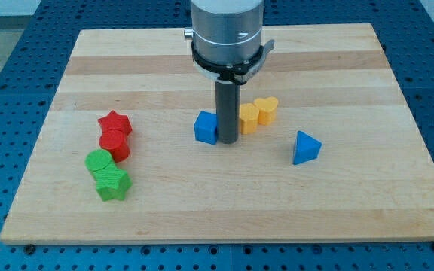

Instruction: Slide the blue cube to the center

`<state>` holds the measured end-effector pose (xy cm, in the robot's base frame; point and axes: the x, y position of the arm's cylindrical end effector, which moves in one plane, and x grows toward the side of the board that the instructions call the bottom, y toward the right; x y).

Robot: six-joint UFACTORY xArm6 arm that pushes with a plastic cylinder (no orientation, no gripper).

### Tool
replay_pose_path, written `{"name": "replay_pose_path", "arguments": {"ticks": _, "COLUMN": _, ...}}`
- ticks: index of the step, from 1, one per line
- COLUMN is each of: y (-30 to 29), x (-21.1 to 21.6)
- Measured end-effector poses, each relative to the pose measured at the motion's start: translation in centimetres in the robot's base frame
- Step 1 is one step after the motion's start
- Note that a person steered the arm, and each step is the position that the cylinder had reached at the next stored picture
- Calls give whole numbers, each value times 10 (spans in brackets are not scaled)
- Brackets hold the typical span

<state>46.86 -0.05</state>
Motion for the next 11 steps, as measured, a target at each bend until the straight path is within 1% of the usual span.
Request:
{"name": "replay_pose_path", "arguments": {"ticks": 1, "y": 0, "x": 1}}
{"name": "replay_pose_path", "arguments": {"ticks": 2, "y": 0, "x": 11}}
{"name": "replay_pose_path", "arguments": {"ticks": 3, "y": -31, "x": 21}}
{"name": "replay_pose_path", "arguments": {"ticks": 4, "y": -66, "x": 13}}
{"name": "replay_pose_path", "arguments": {"ticks": 5, "y": -64, "x": -20}}
{"name": "replay_pose_path", "arguments": {"ticks": 6, "y": -53, "x": -26}}
{"name": "replay_pose_path", "arguments": {"ticks": 7, "y": -71, "x": -16}}
{"name": "replay_pose_path", "arguments": {"ticks": 8, "y": -126, "x": -27}}
{"name": "replay_pose_path", "arguments": {"ticks": 9, "y": -156, "x": -60}}
{"name": "replay_pose_path", "arguments": {"ticks": 10, "y": -145, "x": -88}}
{"name": "replay_pose_path", "arguments": {"ticks": 11, "y": -116, "x": -83}}
